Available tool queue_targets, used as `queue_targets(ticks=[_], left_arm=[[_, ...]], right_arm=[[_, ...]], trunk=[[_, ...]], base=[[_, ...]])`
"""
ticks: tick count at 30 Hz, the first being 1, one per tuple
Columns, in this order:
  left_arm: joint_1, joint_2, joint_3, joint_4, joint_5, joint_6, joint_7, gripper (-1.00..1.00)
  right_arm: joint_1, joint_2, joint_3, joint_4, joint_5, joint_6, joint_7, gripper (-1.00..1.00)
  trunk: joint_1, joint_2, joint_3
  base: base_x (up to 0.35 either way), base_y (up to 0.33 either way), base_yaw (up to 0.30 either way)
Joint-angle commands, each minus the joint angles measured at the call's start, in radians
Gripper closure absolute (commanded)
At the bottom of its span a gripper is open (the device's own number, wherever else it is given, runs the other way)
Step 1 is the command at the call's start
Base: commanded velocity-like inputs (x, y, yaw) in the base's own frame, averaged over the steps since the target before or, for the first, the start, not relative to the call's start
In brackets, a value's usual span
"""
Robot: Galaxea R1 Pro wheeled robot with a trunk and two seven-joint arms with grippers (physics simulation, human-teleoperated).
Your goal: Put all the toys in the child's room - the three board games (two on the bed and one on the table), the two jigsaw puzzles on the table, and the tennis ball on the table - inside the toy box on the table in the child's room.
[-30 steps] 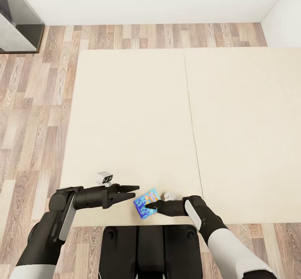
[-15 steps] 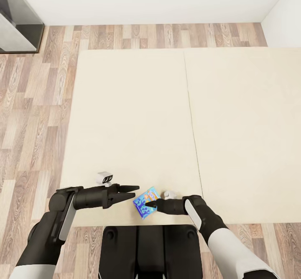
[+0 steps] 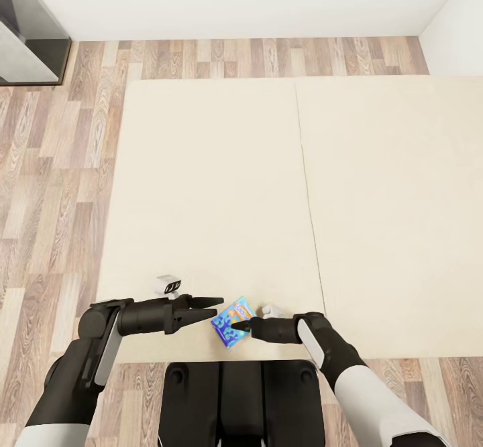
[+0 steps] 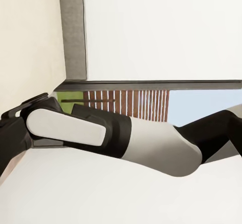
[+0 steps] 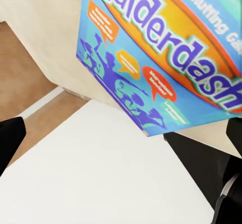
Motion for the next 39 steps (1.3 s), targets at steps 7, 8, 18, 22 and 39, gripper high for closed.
queue_targets(ticks=[7, 8, 18, 22, 39], left_arm=[[0.000, 0.000, 0.000, 0.000, 0.000, 0.011, -0.003, -1.00], [0.000, 0.000, 0.000, 0.000, 0.000, 0.011, -0.003, -1.00], [0.000, 0.000, 0.000, 0.000, -0.001, 0.011, -0.003, -1.00], [0.000, 0.000, 0.000, 0.000, -0.001, 0.011, -0.003, -1.00], [0.000, 0.001, 0.001, 0.000, -0.001, 0.011, -0.002, -1.00]], right_arm=[[0.000, -0.003, 0.000, -0.002, -0.006, 0.006, 0.008, -1.00], [0.000, -0.003, 0.000, -0.002, -0.006, 0.006, 0.010, -1.00], [0.000, -0.007, -0.004, -0.003, -0.007, 0.004, 0.053, -1.00], [0.000, -0.007, -0.006, -0.003, -0.008, 0.003, 0.056, -1.00], [0.000, -0.001, -0.010, -0.002, -0.011, -0.052, 0.050, -1.00]], trunk=[[0.001, -0.001, -0.001], [0.001, -0.001, -0.001], [0.001, -0.001, -0.001], [0.001, -0.001, -0.001], [0.001, -0.001, -0.001]], base=[[0.000, 0.000, 0.000], [0.000, 0.000, 0.000], [0.000, 0.000, 0.000], [0.000, 0.000, 0.000], [0.000, 0.000, 0.000]])
